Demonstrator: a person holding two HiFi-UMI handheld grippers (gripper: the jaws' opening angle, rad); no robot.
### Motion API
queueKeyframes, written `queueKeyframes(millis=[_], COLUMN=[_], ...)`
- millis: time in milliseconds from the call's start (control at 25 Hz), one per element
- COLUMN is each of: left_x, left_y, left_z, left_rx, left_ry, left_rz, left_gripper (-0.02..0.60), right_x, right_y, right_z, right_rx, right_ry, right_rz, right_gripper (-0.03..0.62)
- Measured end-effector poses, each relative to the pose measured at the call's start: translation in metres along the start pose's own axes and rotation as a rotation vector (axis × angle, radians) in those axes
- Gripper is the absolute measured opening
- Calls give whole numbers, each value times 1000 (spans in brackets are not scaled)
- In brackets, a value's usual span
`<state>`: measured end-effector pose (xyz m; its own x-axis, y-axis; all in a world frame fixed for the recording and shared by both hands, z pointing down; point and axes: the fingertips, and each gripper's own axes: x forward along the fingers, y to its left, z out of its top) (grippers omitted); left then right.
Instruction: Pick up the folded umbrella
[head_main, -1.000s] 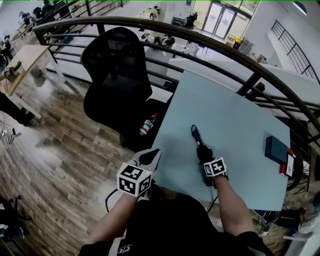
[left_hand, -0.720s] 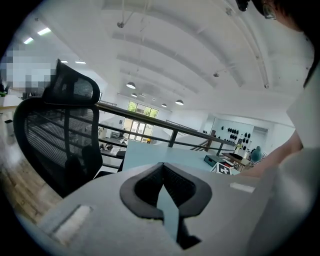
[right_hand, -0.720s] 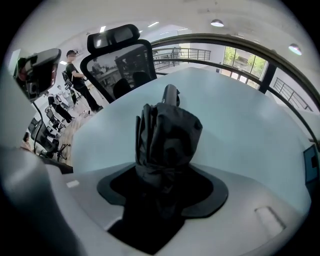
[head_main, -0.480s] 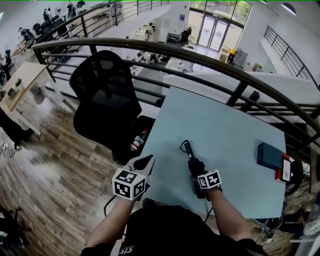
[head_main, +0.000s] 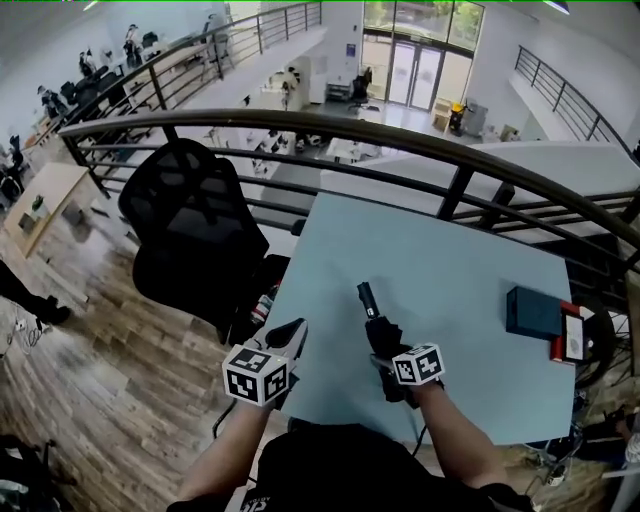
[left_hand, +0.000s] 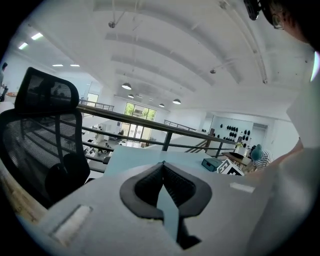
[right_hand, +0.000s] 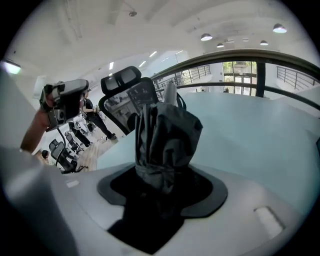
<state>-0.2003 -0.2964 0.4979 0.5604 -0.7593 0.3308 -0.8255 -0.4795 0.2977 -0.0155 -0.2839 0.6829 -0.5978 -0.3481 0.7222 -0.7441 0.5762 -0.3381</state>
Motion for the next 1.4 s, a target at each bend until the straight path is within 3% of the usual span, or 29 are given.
queueKeyframes(millis=[640, 1200, 1400], left_x=[18, 9, 4], left_y=[-22, -29, -24], left_z=[63, 89, 95], left_rx=[134, 158, 163], left_ry=[-59, -120, -138], left_rz=[-67, -72, -55], left_gripper=[6, 6, 6], right_x=[-98, -200, -226], right_y=[41, 74, 83], right_z=[115, 166, 176], right_rx=[-98, -206, -273], right_ry=[-371, -634, -680], right_rz=[47, 79, 52], right_gripper=[262, 262, 262])
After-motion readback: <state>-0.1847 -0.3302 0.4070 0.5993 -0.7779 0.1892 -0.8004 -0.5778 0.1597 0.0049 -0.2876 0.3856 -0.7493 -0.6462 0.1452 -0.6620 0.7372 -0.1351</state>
